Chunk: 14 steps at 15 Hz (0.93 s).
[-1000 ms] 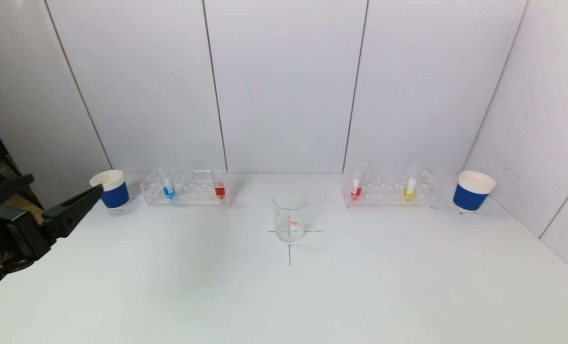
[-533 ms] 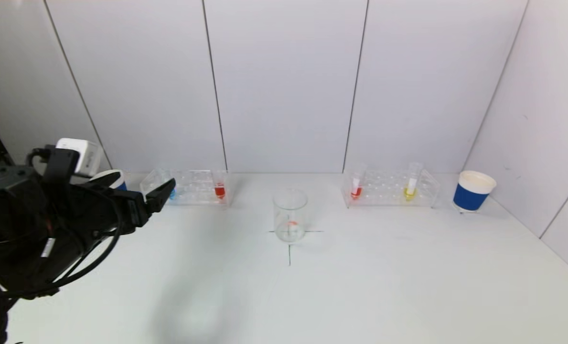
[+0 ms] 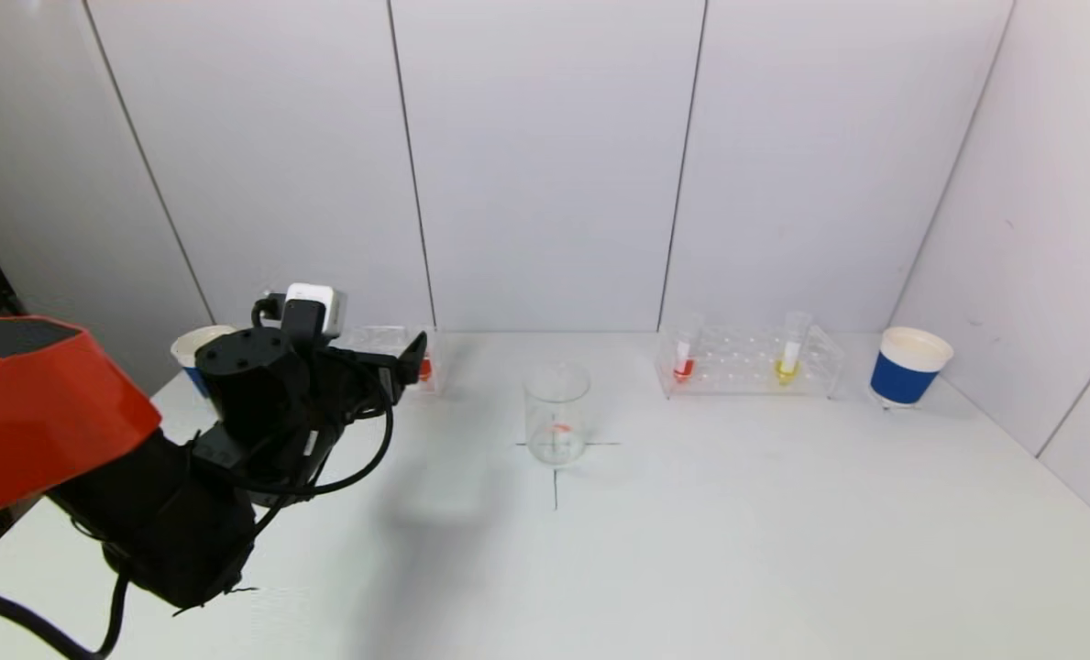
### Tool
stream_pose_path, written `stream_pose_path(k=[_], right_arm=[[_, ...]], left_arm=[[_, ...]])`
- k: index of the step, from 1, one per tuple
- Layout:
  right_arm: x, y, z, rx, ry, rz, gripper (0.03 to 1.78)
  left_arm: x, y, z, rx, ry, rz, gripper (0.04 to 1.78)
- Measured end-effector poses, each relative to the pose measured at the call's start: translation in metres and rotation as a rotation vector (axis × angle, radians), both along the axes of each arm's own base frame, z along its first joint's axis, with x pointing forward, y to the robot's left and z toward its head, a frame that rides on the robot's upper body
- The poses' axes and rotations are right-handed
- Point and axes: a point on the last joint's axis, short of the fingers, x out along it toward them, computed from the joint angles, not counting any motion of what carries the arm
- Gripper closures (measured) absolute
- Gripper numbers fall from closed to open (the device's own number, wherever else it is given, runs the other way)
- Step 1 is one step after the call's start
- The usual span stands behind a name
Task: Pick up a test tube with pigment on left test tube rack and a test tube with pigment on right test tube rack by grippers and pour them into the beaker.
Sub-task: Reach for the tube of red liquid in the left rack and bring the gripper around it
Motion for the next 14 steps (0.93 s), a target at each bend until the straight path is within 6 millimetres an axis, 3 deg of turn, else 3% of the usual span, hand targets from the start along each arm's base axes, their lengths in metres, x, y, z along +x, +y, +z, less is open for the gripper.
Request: stream_pose_path(k=[5,14], right_arm=[[0.0,0.0,0.0,0.0,0.0,0.0,0.1],[0.0,0.0,0.0,0.0,0.0,0.0,0.1]], left_arm=[[0.03,-0.013,-0.023,0.006,0.017,-0.002,0.06],[0.06,-0.021,-0.047,0.009,0.017,0.021,0.06]])
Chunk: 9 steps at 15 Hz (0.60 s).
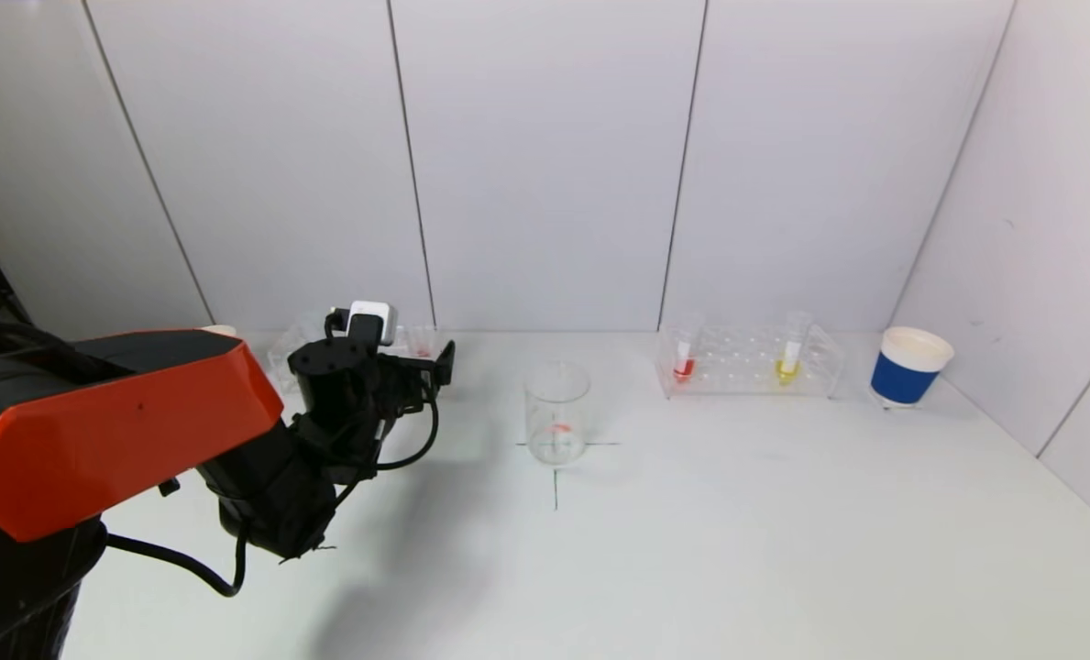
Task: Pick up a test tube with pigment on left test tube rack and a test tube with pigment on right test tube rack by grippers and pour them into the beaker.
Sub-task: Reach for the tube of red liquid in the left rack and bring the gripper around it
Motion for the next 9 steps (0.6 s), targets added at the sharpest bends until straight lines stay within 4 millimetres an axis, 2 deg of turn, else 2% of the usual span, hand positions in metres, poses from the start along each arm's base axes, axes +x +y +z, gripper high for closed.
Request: stream_pose_path(k=[9], right_arm=[[0.0,0.0,0.0,0.0,-0.001,0.0,0.1]], left_arm=[[0.021,0.007,-0.006,0.004,-0.017,0.035,0.06]])
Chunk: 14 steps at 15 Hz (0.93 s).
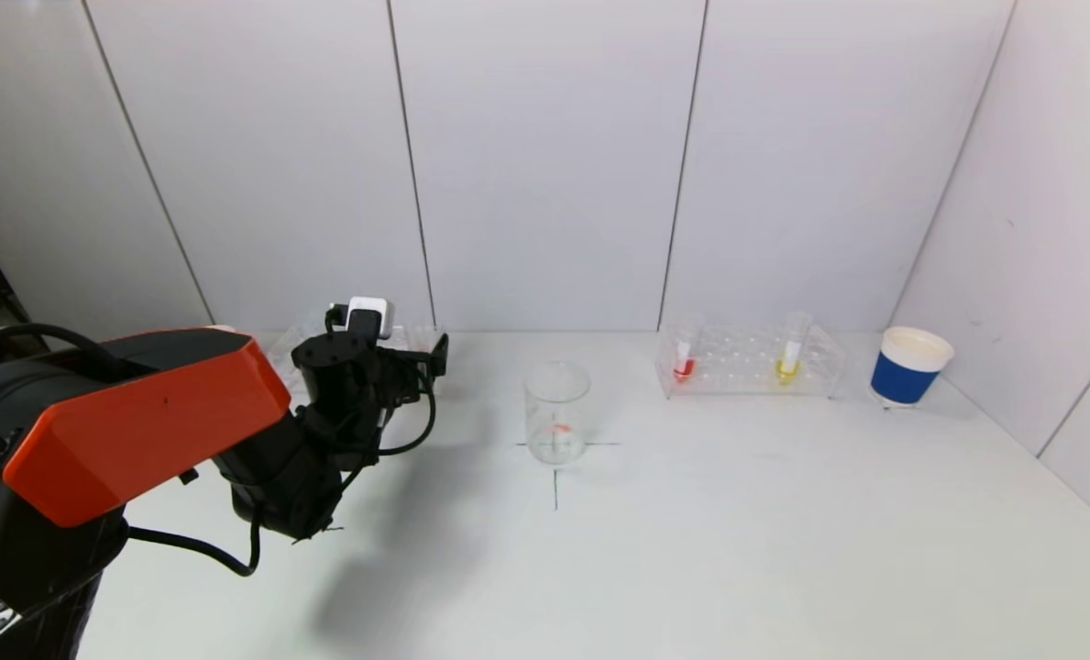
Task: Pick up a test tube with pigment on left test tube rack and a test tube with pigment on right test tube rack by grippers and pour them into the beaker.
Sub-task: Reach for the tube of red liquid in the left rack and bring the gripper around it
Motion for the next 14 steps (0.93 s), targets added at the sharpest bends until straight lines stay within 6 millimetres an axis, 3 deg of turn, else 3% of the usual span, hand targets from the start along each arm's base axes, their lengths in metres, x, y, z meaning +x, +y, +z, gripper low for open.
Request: stream_pose_path(k=[14], right_arm=[[0.0,0.0,0.0,0.0,0.0,0.0,0.1]], left_arm=[[0.006,-0.0007,-0.0012,-0.002,-0.015,0.001,0.06]])
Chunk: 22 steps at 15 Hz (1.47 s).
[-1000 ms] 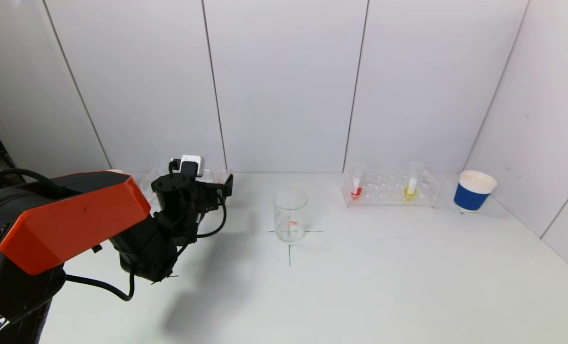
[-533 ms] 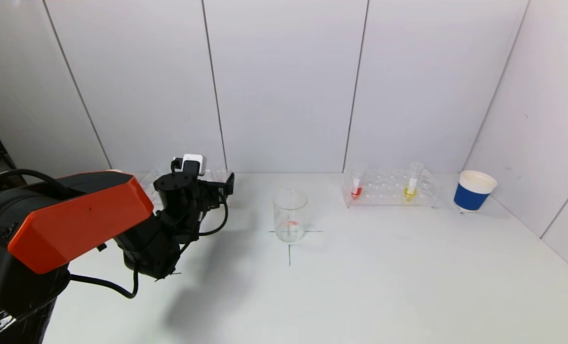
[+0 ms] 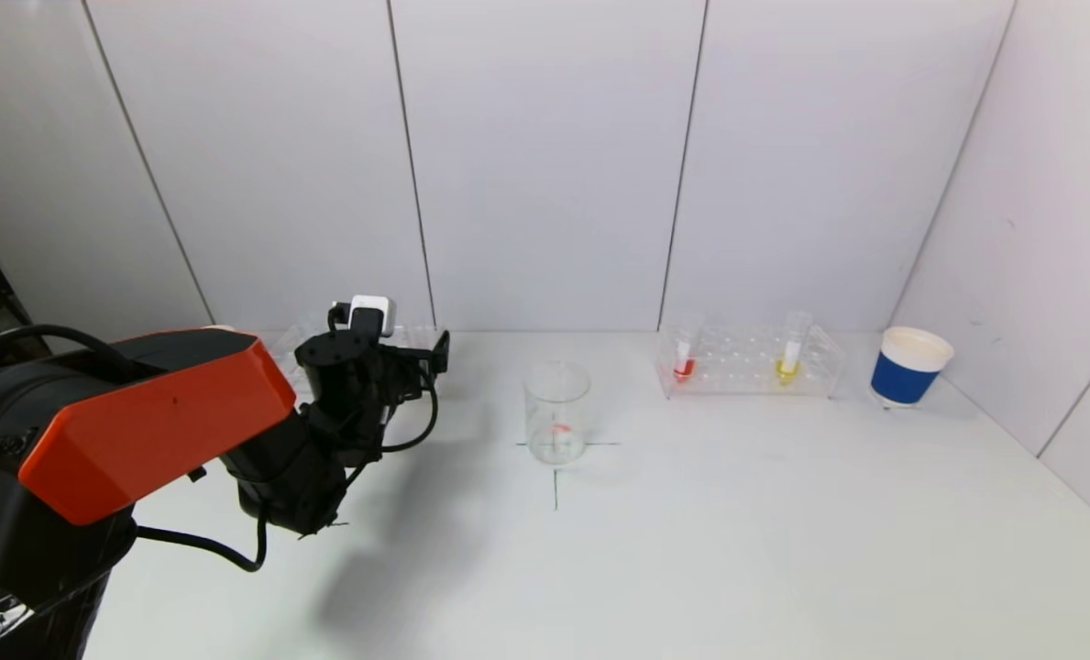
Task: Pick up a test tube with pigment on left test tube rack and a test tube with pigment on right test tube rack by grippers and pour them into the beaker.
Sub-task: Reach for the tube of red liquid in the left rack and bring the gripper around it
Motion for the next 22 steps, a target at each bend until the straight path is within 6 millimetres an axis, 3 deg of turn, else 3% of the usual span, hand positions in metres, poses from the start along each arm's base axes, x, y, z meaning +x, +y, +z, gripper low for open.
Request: stream_pose_path(k=[13,22], right_arm=[[0.0,0.0,0.0,0.0,0.0,-0.001,0.1],[0.0,0.0,0.0,0.0,0.0,0.0,0.1]], left_arm=[[0.018,-0.002,0.003,0.027,-0.044,0.01,0.06],[0.028,-0.003,-0.006,0.048,-0.049,0.017,0.06]])
